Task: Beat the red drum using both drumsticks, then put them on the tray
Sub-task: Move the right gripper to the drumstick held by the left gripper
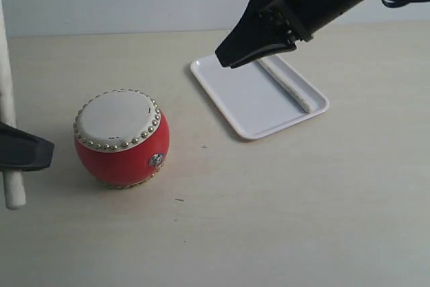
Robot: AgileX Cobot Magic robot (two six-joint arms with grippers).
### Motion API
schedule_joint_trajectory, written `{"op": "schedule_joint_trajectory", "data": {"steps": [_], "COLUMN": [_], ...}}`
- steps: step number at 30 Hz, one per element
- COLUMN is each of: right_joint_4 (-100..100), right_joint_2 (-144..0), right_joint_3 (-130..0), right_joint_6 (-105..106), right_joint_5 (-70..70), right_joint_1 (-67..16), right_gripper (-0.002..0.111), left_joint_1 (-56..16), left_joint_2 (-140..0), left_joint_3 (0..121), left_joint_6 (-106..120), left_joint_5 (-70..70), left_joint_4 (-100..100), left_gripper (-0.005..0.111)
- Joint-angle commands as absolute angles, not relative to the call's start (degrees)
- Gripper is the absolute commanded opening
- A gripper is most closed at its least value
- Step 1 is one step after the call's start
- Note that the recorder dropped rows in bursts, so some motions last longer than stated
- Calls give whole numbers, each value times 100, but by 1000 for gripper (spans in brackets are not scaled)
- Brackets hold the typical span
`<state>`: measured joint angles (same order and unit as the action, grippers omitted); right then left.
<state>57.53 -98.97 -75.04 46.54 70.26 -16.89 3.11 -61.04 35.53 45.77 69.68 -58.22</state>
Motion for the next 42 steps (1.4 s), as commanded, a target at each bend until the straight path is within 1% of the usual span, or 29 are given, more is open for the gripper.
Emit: {"op": "schedule_joint_trajectory", "data": {"steps": [1,4,6,9,11,15,17,20,23,26,32,35,42], "right_joint_4": [7168,7876,8011,8087,8285,9221,9596,9551,8924,8880,8948,9106,8877], "right_joint_2": [-9546,-9386,-9315,-9274,-9279,-9276,-9276,-9276,-9276,-9276,-9276,-9276,-9266], "right_joint_3": [-6750,-6327,-6202,-6096,-6083,-6083,-6083,-6083,-6083,-6083,-6083,-6083,-6083], "right_joint_6": [5355,5723,5764,5873,6090,6833,7062,7150,7128,7077,7192,7230,7035], "right_joint_5": [6996,6996,6996,6996,6996,6996,6996,6996,6996,6996,6996,6449,6515], "right_joint_1": [-1671,-1705,-1840,-2277,-2593,-3093,-3162,-3171,-3315,-3699,-4192,-4393,-4420], "right_gripper": [23,25,31,41,44,44,44,45,50,54,54,54,54], "left_joint_1": [341,341,341,331,321,321,321,189,-480,-781,-792,-792,-792], "left_joint_2": [-6217,-6226,-6226,-6226,-6226,-6168,-6103,-5959,-5762,-5745,-5745,-5745,-5745], "left_joint_3": [3060,2844,2744,2606,2526,2367,2318,2309,2309,2309,2309,2275,2254], "left_joint_6": [5290,5583,5711,5972,6168,6463,6463,6452,6619,6877,6834,6826,6826], "left_joint_5": [6996,6996,6996,6996,6996,6996,6996,6996,6996,6996,6996,6996,6996], "left_joint_4": [-6378,-6430,-6488,-6797,-7112,-7480,-7572,-7633,-8080,-8351,-8465,-8475,-8330], "left_gripper": [0,0,0,0,0,0,0,0,0,0,0,0,0]}}
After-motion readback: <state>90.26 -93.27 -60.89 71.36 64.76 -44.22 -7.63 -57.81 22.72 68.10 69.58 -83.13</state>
